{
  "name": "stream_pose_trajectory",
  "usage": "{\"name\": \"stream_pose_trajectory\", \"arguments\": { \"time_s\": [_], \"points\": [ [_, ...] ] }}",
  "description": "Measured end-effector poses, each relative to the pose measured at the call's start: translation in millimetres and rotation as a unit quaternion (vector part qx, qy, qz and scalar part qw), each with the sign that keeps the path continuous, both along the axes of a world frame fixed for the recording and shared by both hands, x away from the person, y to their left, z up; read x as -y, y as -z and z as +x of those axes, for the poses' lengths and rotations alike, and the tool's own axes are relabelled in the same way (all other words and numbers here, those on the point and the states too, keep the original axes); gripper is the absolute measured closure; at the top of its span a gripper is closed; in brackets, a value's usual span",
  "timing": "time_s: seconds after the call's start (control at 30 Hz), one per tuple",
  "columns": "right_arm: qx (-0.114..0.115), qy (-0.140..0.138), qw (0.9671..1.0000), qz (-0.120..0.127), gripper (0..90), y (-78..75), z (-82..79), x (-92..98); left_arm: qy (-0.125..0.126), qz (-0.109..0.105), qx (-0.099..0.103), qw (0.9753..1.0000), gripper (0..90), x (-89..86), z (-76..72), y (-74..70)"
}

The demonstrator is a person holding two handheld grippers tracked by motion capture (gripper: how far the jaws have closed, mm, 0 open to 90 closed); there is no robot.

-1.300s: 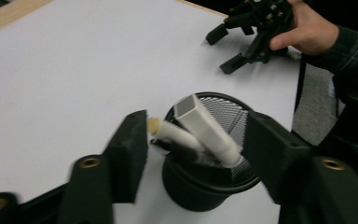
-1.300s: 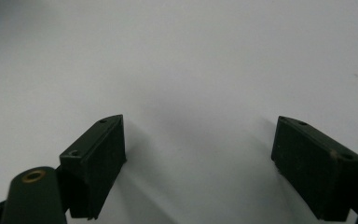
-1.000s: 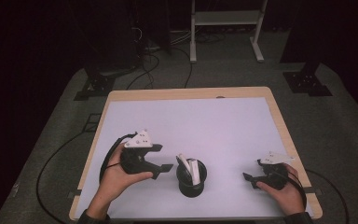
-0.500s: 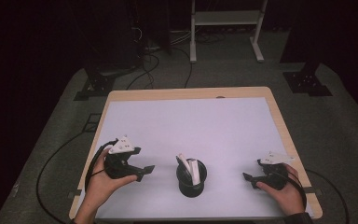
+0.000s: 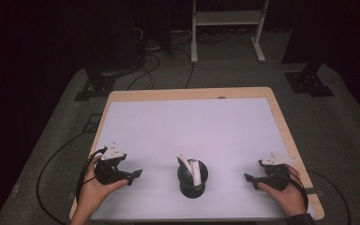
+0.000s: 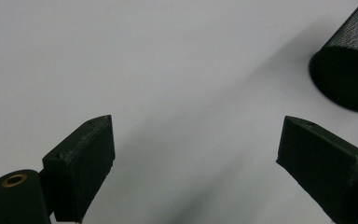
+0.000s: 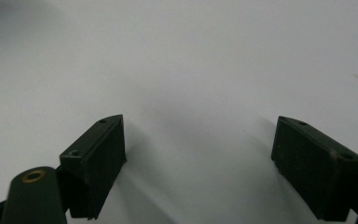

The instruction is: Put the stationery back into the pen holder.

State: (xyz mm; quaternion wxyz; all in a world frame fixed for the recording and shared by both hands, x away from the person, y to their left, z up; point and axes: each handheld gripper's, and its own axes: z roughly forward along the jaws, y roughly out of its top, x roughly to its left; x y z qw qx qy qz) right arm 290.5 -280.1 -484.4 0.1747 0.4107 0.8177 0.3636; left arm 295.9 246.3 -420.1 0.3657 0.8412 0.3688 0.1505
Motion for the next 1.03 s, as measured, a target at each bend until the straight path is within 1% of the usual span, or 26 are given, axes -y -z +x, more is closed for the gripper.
{"name": "stream_pose_trajectory", "arguments": {
  "time_s": [0.13, 0.27, 0.37, 0.5, 0.6, 0.77, 1.03],
  "points": [
    [0.000, 0.000, 1.0000, 0.000, 16.5, 0.0, 0.0, 0.0, -0.013, 0.008, -0.008, 0.9998, 10.4, -7.7, -0.6, 10.1],
    [0.000, 0.000, 1.0000, 0.000, 16.5, 0.0, 0.0, 0.0, -0.028, 0.029, -0.016, 0.9991, 10.4, -13.5, -1.2, 21.0],
    [0.000, 0.000, 1.0000, 0.000, 16.5, 0.0, 0.0, 0.0, -0.035, 0.036, -0.021, 0.9985, 10.4, -17.7, -1.9, 26.5],
    [0.000, 0.000, 1.0000, 0.000, 16.5, 0.0, 0.1, 0.0, -0.043, 0.037, -0.026, 0.9981, 10.2, -22.0, -3.2, 32.4],
    [0.000, 0.000, 1.0000, 0.001, 16.5, 0.0, 0.0, 0.0, -0.051, 0.047, -0.027, 0.9973, 10.2, -24.9, -4.2, 36.7],
    [0.000, 0.000, 1.0000, 0.001, 16.5, 0.0, 0.1, 0.1, -0.052, 0.050, -0.032, 0.9969, 10.2, -27.5, -6.3, 39.0],
    [0.000, 0.000, 1.0000, 0.001, 16.5, 0.1, 0.2, 0.2, -0.057, 0.044, -0.035, 0.9968, 10.3, -29.4, -7.8, 42.1]
  ]
}}
